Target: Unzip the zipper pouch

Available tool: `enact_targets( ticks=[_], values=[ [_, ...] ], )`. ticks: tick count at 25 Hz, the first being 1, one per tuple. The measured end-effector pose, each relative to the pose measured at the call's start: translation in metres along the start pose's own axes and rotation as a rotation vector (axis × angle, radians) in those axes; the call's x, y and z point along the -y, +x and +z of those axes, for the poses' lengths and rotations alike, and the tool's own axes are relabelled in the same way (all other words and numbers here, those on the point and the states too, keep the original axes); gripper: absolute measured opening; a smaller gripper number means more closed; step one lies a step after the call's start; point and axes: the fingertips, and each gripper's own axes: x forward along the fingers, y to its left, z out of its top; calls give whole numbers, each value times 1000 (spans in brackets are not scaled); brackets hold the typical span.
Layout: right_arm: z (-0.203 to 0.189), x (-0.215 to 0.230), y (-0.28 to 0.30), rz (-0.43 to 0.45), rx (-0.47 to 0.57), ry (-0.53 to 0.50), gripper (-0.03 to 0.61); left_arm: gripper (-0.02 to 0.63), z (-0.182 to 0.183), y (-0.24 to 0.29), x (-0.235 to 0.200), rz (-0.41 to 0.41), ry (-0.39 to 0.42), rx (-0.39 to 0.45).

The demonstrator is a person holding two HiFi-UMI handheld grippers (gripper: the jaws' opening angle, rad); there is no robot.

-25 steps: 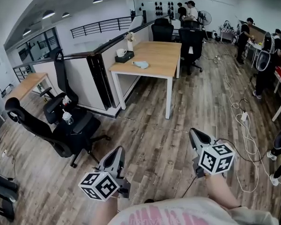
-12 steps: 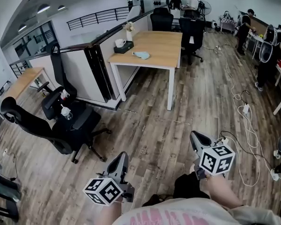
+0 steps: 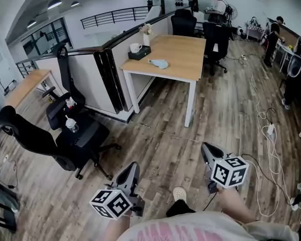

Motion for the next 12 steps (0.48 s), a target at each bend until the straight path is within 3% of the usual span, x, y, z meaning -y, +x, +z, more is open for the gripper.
enact_targets(
  ticks=[5, 12],
  values=[
    [39, 30, 58, 63, 4, 27, -3, 2, 27, 71, -4, 22, 10, 29],
    [98, 69, 127, 145, 30, 18, -3, 2, 64, 162, -4, 38, -38, 113]
  ],
)
